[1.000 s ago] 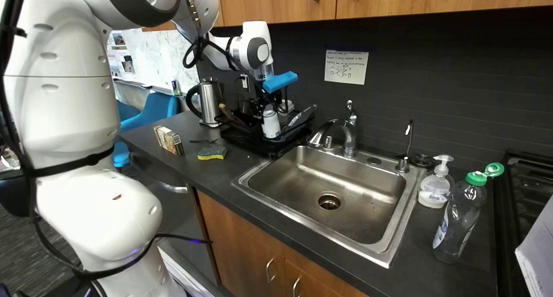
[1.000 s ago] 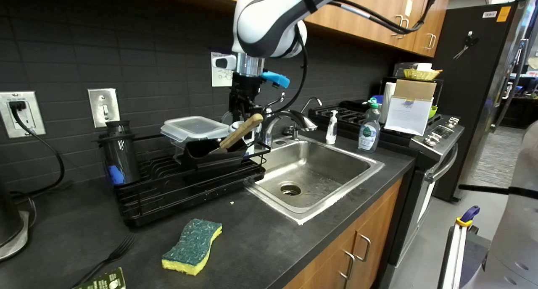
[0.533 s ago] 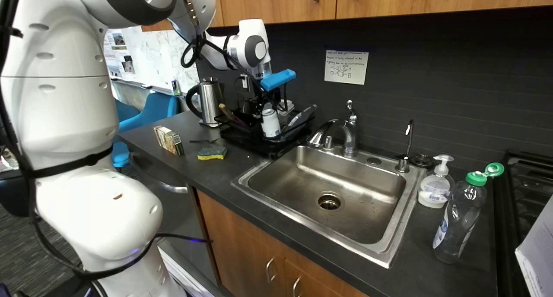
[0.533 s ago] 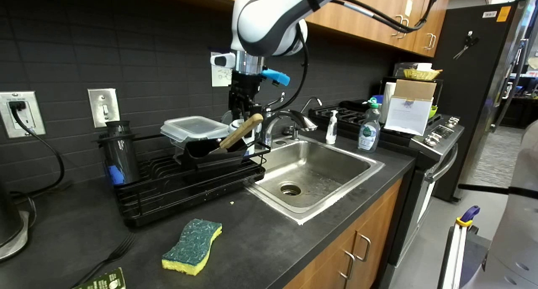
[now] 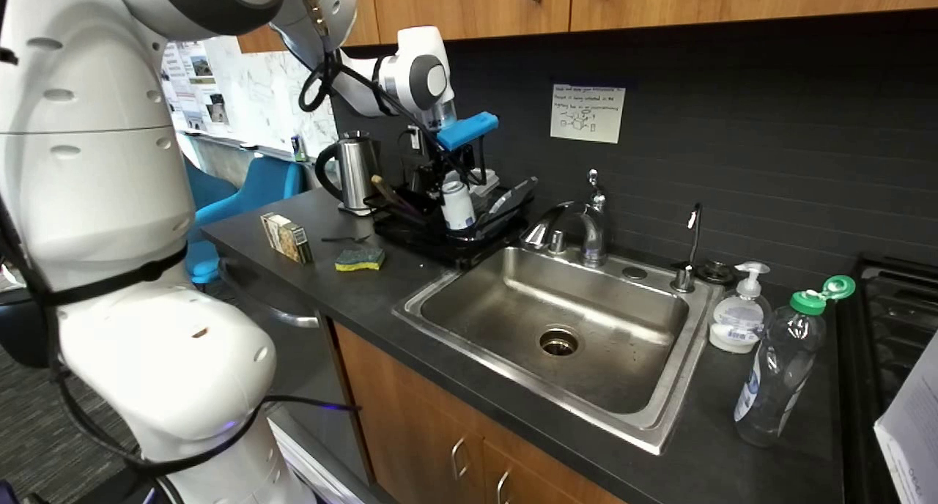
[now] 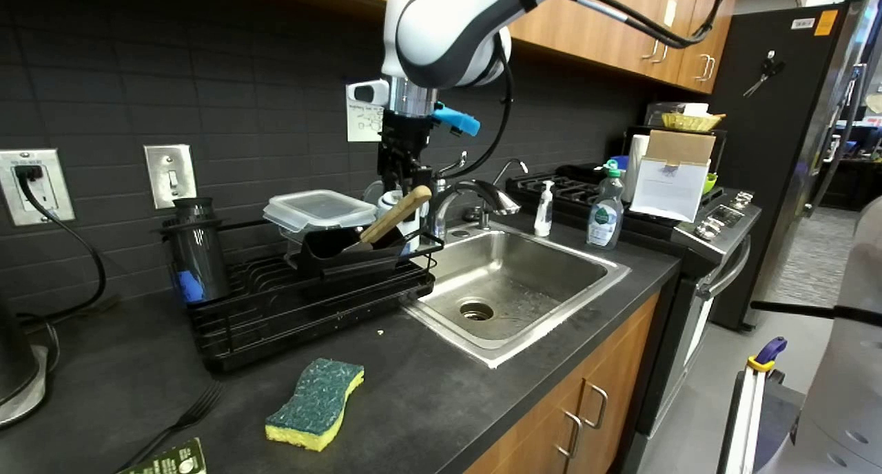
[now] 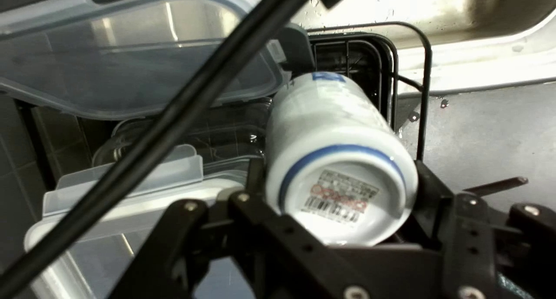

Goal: Move the white mug to the left side of the dishrack.

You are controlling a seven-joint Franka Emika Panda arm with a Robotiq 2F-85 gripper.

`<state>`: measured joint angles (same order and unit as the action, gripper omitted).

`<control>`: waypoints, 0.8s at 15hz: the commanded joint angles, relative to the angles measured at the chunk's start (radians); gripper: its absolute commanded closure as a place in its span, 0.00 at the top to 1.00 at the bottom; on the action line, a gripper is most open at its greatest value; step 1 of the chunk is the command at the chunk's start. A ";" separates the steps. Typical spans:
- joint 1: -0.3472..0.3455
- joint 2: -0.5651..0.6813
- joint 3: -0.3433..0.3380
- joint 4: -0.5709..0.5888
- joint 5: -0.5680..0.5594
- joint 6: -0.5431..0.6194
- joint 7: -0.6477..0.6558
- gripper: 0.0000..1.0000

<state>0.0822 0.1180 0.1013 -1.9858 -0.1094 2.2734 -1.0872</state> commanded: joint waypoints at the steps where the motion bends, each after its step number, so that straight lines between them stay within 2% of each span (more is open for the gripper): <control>1: 0.003 -0.055 0.005 -0.042 -0.028 0.020 0.029 0.53; 12: 0.006 -0.088 0.002 -0.041 -0.054 0.043 0.054 0.53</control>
<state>0.0859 0.0660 0.1014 -2.0064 -0.1355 2.2964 -1.0571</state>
